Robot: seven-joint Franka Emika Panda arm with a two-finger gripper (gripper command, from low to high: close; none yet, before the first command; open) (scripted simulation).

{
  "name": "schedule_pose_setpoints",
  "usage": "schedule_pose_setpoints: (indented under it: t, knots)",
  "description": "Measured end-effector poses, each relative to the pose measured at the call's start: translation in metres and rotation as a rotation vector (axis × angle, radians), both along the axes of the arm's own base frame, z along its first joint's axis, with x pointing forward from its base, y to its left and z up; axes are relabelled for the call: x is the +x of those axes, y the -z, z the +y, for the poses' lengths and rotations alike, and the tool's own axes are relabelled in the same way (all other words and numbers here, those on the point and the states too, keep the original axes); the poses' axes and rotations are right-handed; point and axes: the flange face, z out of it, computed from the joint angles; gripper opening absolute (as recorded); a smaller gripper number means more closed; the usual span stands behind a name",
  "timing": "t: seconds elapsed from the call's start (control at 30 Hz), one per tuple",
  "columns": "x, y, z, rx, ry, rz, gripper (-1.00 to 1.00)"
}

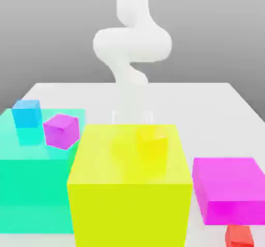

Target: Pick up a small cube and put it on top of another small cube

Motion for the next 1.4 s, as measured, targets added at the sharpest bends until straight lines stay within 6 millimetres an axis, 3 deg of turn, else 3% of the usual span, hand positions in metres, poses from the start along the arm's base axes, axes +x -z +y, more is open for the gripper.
schedule_pose_setpoints:
  t: [0.13,0.3,0.57,0.73,0.9,1.27,1.3,1.4]
  knots:
    - [0.045,0.045,0.031,-0.032,0.045,0.084,0.00]
    - [0.096,0.115,0.067,-0.057,0.084,0.195,0.00]
    - [0.146,0.242,0.123,-0.056,0.110,0.362,0.00]
    - [0.156,0.320,0.159,-0.028,0.106,0.466,0.00]
    - [0.152,0.393,0.191,0.025,0.106,0.572,0.00]
    - [0.138,0.553,0.214,0.087,0.117,0.781,0.00]
    - [0.138,0.566,0.214,0.086,0.116,0.782,-1.00]
    - [0.138,0.566,0.214,0.086,0.116,0.781,-1.00]
